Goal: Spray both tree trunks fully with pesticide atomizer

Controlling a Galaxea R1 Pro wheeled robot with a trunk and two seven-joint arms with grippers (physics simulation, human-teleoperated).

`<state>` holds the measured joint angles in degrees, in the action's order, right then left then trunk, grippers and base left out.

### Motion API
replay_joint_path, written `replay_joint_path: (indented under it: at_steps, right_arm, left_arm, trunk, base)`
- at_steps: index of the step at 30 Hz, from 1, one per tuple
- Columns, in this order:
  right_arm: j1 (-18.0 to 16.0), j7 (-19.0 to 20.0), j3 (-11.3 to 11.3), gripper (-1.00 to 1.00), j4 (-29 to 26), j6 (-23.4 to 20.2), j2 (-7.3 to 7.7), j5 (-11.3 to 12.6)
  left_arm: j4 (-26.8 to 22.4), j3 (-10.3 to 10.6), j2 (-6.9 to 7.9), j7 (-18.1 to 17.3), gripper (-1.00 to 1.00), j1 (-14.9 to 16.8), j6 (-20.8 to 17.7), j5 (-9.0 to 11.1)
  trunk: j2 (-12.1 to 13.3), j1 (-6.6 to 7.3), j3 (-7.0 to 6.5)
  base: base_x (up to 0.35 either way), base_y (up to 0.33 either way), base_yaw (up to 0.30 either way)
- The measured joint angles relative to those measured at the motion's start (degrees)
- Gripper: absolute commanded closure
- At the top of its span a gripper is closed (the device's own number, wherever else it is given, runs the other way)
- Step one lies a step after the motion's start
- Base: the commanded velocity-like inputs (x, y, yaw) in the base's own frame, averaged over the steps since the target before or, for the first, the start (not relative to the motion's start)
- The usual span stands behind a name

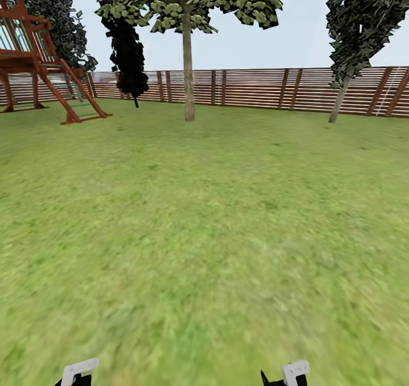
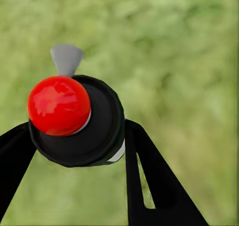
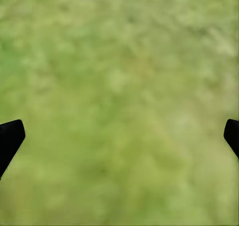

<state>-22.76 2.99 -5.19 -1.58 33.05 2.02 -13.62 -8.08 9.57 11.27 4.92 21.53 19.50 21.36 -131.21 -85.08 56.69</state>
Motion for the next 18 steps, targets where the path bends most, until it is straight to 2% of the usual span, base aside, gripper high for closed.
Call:
replay_joint_path:
  at_steps: [18]
  right_arm:
    - [0.0,0.0,0.0,-1.0,0.0,0.0,0.0,0.0]
  left_arm:
    - [0.0,-0.05,0.07,-0.09,1.0,0.0,0.17,-0.06]
  trunk:
    - [0.0,0.0,0.0]
  base:
    - [0.339,0.0,0.0]
